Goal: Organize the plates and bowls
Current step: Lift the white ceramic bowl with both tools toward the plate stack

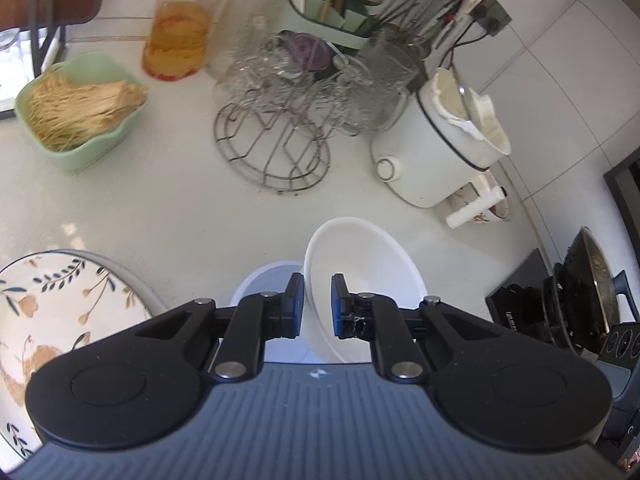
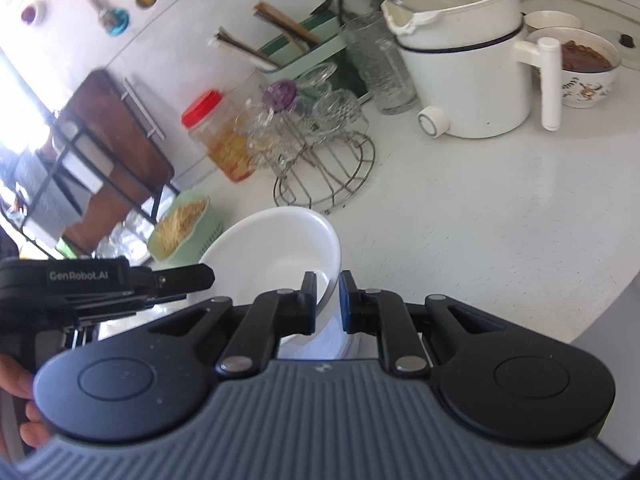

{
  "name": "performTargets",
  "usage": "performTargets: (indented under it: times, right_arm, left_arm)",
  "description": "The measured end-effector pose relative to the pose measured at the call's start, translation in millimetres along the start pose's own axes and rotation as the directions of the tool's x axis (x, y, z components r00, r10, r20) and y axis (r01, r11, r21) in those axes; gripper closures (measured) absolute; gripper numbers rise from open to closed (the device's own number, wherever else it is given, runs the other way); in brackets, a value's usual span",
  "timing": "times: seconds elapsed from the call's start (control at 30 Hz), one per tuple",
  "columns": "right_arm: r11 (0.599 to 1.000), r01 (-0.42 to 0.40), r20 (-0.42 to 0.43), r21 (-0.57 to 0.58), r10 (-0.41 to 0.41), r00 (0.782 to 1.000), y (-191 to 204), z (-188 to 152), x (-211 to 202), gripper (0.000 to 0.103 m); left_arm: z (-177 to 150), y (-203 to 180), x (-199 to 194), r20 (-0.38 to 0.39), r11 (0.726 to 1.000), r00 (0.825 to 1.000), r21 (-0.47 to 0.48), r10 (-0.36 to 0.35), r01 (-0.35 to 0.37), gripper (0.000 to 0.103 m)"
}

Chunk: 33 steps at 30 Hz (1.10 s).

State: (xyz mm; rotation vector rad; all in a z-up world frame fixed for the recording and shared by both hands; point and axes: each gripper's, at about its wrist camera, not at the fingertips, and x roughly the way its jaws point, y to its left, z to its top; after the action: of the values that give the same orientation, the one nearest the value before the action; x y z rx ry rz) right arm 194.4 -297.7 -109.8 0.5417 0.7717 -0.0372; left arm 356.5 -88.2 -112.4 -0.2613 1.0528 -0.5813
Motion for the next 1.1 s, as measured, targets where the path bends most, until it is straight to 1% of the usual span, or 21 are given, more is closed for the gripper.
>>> performTargets:
  times: [0.23, 0.43, 0.7, 0.73, 0.8, 0.83, 0.87, 0.93, 1.1]
  right_arm:
    - [0.999, 0.014, -0.046, -0.047, -0.016, 0.999, 4, -10, 13, 0.088]
    - [0.996, 0.019, -0.060, -0.083, -0.024, 0.998, 7, -12, 23, 0.088]
    - [0.996, 0.028, -0.082, -0.081, -0.034, 0.996, 5, -13, 32, 0.086]
    - [0.996, 0.029, -0.085, -0.078, -0.036, 0.996, 4, -13, 32, 0.085]
    - [0.997, 0.032, -0.083, -0.069, -0.038, 0.996, 1, -13, 33, 0.077]
    - [0.997, 0.033, -0.079, -0.064, -0.038, 0.996, -1, -13, 33, 0.070]
    - [0.998, 0.033, -0.077, -0.059, -0.038, 0.996, -3, -13, 33, 0.067]
    - [0.998, 0.040, -0.081, -0.041, -0.043, 0.996, -7, -13, 35, 0.067]
    - [1.000, 0.025, -0.106, 0.002, -0.025, 0.994, -14, -15, 46, 0.068]
  left_arm:
    - [-10, 10, 7, -0.009, 0.999, 0.999, 0.015, 0.038, -0.038, 0.088]
    - [-14, 15, 12, -0.019, 0.998, 0.998, 0.021, 0.064, -0.064, 0.088]
    - [-12, 17, 19, -0.036, 0.998, 0.997, 0.024, 0.063, -0.062, 0.087]
    - [-11, 17, 21, -0.041, 0.998, 0.997, 0.028, 0.064, -0.063, 0.087]
    - [-11, 18, 23, -0.046, 0.997, 0.996, 0.029, 0.074, -0.073, 0.086]
    - [-10, 18, 25, -0.052, 0.996, 0.995, 0.031, 0.089, -0.087, 0.081]
    - [-10, 19, 26, -0.055, 0.994, 0.993, 0.033, 0.102, -0.100, 0.080]
    - [-9, 21, 29, -0.058, 0.994, 0.992, 0.038, 0.109, -0.107, 0.077]
    - [-4, 27, 43, -0.075, 0.988, 0.988, 0.080, 0.136, -0.130, 0.077]
